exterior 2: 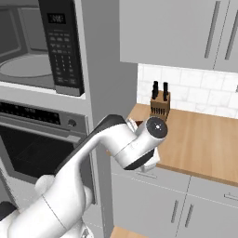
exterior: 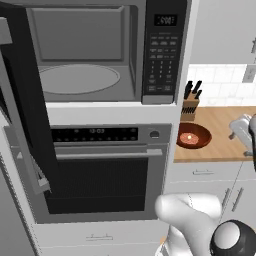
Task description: Open the microwave, place the bowl with waffle inside the microwave, then close the microwave door and turn it on.
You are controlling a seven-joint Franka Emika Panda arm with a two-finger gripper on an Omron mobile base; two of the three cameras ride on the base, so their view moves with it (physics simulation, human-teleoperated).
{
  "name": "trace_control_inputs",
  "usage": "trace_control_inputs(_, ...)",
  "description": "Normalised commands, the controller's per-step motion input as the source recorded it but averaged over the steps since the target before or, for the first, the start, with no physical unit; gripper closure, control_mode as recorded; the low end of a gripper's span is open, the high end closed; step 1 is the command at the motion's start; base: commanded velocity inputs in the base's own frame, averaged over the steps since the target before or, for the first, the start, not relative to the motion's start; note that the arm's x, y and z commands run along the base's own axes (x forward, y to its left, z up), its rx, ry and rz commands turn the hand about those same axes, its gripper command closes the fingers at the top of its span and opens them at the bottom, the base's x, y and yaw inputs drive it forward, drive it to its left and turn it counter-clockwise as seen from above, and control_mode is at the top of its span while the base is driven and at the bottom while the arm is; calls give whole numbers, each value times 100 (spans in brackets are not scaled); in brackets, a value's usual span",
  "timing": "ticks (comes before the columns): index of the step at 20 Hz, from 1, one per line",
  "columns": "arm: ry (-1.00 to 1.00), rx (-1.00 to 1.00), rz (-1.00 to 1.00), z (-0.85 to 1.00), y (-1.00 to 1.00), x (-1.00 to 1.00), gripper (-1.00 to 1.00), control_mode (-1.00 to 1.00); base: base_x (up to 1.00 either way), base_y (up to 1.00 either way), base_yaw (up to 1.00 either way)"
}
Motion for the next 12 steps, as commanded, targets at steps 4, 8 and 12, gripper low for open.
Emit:
trace_control_inputs(4,0,4,12,-26,-1,48,-100,-100,0,0,0)
trace_control_inputs(8,0,5,12,-17,-2,47,-100,-100,0,0,0)
trace_control_inputs(12,0,4,8,-12,-12,50,-100,-100,0,0,0)
